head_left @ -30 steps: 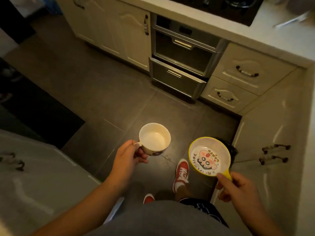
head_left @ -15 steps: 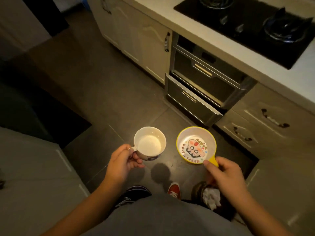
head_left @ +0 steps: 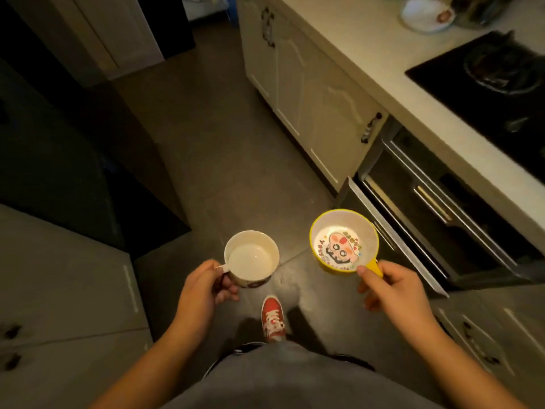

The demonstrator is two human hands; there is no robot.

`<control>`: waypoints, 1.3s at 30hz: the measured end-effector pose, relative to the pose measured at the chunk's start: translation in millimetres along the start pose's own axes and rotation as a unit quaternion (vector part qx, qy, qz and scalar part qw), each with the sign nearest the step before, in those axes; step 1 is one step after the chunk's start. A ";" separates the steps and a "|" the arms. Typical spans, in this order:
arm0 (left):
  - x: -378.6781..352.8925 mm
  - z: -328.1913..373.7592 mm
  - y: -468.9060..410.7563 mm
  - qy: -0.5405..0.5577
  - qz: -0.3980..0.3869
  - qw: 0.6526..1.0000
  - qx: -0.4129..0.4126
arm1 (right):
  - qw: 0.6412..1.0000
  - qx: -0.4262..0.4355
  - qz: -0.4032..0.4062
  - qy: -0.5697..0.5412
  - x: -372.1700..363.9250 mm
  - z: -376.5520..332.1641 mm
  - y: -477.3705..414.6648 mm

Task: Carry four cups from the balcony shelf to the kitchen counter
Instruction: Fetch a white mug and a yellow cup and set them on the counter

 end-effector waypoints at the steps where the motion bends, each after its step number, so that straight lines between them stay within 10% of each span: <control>1: -1.9 11.6 -15.9 0.008 -0.001 1.000 -0.003 | 1.000 -0.004 0.004 0.000 1.6 -5.4 -11.2; 22: -136.1 172.2 -297.9 0.061 -0.009 0.998 -0.029 | 0.999 -0.022 -0.003 0.032 37.0 -96.5 -297.5; 39: -16.8 238.1 -452.7 0.038 0.173 0.984 -0.005 | 0.988 0.034 -0.145 0.034 -161.9 -282.1 -556.9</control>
Point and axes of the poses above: each hand's wrist, its own y-axis away from the middle knuckle, its own x-axis out of the back of the hand, z = x × y, the point moved 8 cm from there along -y, towards the middle knuckle, and after that the axes turned 1 degree about z, right-handed, at the moved point
